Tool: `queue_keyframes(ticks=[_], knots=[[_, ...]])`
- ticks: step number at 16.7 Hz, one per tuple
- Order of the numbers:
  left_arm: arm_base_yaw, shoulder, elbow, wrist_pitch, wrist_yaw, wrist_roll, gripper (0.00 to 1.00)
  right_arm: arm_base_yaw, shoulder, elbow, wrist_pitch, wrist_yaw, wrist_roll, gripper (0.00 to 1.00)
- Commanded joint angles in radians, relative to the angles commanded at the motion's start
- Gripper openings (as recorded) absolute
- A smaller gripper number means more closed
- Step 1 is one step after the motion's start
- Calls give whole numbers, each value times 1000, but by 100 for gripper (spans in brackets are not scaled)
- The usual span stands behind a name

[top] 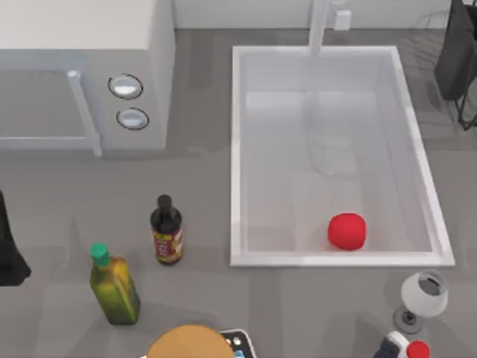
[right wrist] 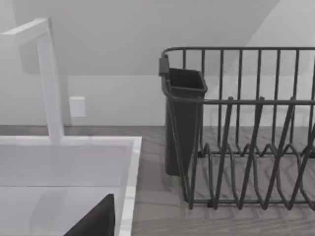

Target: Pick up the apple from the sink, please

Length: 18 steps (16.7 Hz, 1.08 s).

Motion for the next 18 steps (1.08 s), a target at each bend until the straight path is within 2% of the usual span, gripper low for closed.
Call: queue_keyframes(ticks=[7,10,14,18], knots=[[0,0,0,0,0,0,100,0,0,0,0,0,0,100],[0,0,0,0,0,0,100,17,62,60,-41,0,18,100],[0,0,0,0,0,0,100,74,291,259,-174,0,77,100],[0,0,0,0,0,0,100,155,660,545,-363,1,161,100]])
